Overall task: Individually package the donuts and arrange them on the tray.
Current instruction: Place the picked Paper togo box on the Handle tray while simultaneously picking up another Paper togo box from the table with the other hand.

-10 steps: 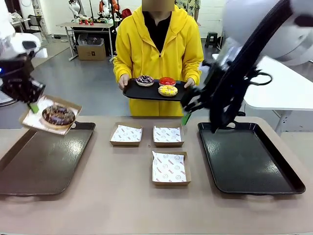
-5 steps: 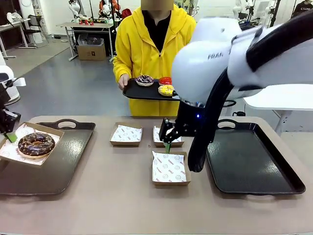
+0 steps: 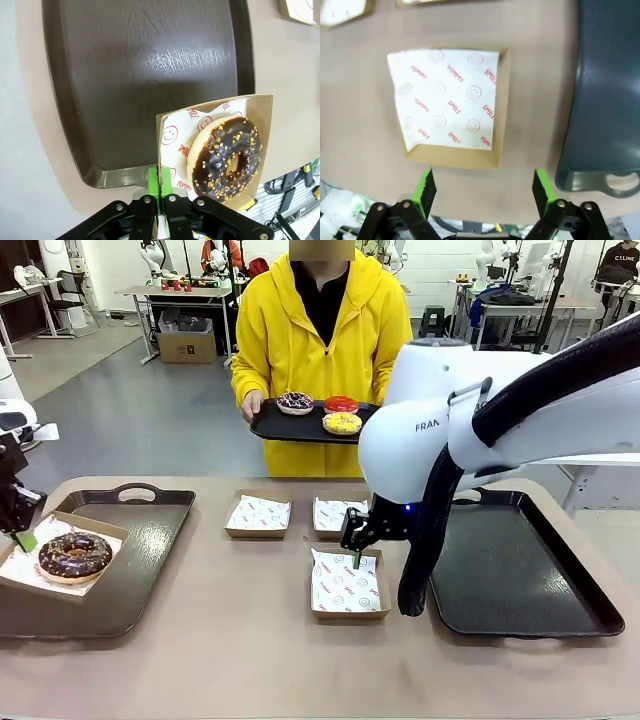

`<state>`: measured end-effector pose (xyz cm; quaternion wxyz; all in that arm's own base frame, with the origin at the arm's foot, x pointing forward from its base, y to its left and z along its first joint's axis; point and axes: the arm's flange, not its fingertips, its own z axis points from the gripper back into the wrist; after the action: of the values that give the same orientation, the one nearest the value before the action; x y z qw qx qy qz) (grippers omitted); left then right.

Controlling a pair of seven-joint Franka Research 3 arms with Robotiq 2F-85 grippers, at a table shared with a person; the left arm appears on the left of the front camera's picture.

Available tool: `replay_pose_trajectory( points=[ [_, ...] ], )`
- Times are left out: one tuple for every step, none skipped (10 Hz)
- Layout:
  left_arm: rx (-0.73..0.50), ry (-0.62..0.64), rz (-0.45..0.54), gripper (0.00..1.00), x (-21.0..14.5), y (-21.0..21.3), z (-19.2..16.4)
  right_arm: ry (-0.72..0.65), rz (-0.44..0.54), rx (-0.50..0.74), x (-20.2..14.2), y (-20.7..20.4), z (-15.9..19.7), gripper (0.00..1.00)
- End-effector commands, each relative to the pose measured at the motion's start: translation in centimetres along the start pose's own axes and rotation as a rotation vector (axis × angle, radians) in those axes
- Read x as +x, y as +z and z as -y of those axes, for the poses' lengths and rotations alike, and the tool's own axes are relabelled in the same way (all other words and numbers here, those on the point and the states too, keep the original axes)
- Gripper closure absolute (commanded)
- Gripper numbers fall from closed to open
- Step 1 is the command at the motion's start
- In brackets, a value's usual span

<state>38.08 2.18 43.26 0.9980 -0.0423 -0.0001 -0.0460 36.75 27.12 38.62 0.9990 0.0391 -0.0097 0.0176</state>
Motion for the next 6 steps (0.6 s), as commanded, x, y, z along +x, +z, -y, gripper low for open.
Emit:
replay_pose_trajectory(
  points=[
    [-0.006,0.059,-0.017,0.99,1.2,-1.1,0.0,-0.041,0.026,-0.001,0.4,-1.9,0.2,0.00],
    [0.017,0.081,-0.032,0.99,1.5,-1.6,0.6,-0.028,0.044,0.036,0.6,-2.2,0.4,0.00],
    [-0.004,0.013,-0.020,0.99,0.3,-0.9,0.0,-0.013,0.003,0.006,0.3,-0.9,0.5,0.00],
    [-0.004,0.013,-0.020,0.99,0.3,-0.9,0.0,-0.013,0.003,0.006,0.3,-0.9,0.5,0.00],
    [-0.004,0.013,-0.020,0.99,0.3,-0.9,0.0,-0.013,0.003,0.006,0.3,-0.9,0.5,0.00],
    [-0.004,0.013,-0.020,0.99,0.3,-0.9,0.0,-0.013,0.003,0.006,0.3,-0.9,0.5,0.00]
  ],
)
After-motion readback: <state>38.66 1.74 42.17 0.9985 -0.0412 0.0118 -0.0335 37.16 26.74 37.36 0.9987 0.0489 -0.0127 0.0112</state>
